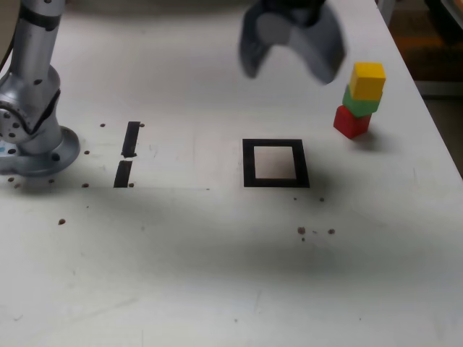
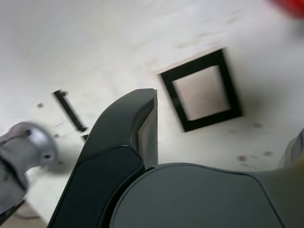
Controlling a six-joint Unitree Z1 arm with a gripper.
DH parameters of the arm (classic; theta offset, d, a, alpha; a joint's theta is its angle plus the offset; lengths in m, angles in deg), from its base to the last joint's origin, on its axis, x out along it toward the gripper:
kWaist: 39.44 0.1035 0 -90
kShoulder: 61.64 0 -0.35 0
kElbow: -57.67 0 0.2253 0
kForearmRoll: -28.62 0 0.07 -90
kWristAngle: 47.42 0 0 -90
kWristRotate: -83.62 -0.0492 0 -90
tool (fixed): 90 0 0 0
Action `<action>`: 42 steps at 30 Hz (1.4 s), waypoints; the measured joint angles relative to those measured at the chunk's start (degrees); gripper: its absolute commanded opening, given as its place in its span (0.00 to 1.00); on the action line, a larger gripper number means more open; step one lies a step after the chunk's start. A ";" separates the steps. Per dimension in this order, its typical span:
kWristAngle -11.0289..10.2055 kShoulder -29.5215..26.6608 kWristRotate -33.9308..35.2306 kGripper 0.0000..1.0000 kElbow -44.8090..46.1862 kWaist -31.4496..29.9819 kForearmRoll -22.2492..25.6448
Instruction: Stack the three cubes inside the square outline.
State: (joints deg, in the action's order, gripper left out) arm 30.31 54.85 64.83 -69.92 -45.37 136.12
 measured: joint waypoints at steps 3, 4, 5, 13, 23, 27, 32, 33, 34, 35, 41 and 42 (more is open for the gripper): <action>-0.21 3.04 -0.61 0.99 -5.65 0.13 0.00; -0.38 4.61 -0.78 0.99 -7.85 0.23 -0.01; -0.52 5.51 -0.85 0.99 -9.59 0.36 -0.01; -0.60 10.39 -0.91 0.99 -25.56 3.93 0.18; 0.77 14.46 -0.37 0.96 -29.41 5.46 0.28; 0.52 14.31 -0.01 0.96 -25.13 5.68 0.30; 0.95 14.54 0.08 0.95 -23.84 5.86 0.31; 1.17 14.97 0.09 0.94 -23.81 5.86 0.31; 1.38 15.64 0.09 0.93 -23.98 5.86 0.31; 1.53 16.43 0.09 0.93 -24.28 5.86 0.30; 0.85 18.92 0.24 0.83 -25.43 6.28 0.30; 0.60 19.04 0.27 0.81 -25.43 6.46 0.30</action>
State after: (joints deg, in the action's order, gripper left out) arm 30.91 73.89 65.10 -95.35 -38.91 136.41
